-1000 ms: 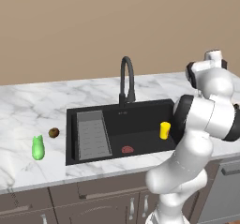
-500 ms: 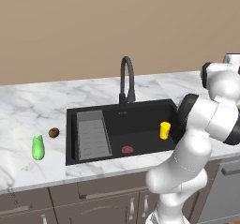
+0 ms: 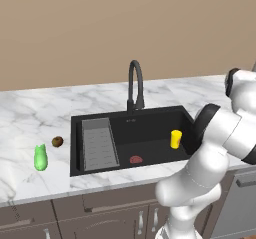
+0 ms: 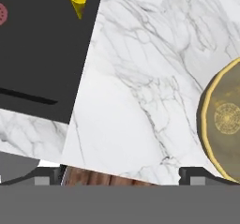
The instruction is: Remove the corn and apple from the sink. Then move the bowl and cup from the counter to the sink for washing.
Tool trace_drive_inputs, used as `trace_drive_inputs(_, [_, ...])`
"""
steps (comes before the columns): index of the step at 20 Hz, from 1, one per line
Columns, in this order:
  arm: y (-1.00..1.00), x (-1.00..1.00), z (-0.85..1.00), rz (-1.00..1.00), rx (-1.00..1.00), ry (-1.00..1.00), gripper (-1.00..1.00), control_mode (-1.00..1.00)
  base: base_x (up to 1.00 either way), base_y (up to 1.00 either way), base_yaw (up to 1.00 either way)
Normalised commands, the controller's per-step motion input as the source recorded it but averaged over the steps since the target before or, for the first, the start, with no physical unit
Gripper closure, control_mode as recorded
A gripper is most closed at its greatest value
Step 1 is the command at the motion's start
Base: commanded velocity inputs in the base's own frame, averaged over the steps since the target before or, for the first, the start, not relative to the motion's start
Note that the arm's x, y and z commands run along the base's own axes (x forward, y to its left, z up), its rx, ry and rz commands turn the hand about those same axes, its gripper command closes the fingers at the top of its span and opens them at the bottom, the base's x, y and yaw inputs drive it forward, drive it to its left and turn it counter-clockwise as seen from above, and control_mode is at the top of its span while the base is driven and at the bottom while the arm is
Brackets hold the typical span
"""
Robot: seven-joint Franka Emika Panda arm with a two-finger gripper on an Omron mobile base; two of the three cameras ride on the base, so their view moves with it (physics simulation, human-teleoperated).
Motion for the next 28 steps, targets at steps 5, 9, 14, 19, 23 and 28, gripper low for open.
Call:
trace_drive_inputs(5, [-0.14,-0.02,-0.07,0.0,-0.1,-0.03,-1.0,-1.0,0.0,0.0,0.0])
trace_drive_inputs(9, [-0.14,0.0,-0.05,0.0,-0.12,0.0,-1.0,-1.0,0.0,0.0,0.0])
trace_drive_inputs(14, [-0.19,0.0,-0.11,0.0,-0.07,0.0,-1.0,-1.0,0.0,0.0,0.0])
trace_drive_inputs(19, [-0.16,0.0,-0.09,0.0,-0.02,0.0,-1.0,-1.0,0.0,0.0,0.0])
trace_drive_inputs(23, [-0.17,0.0,-0.13,0.0,0.0,0.0,-1.0,-1.0,0.0,0.0,0.0])
trace_drive_inputs(28, [-0.17,0.01,-0.12,0.0,0.0,0.0,-1.0,-1.0,0.0,0.0,0.0])
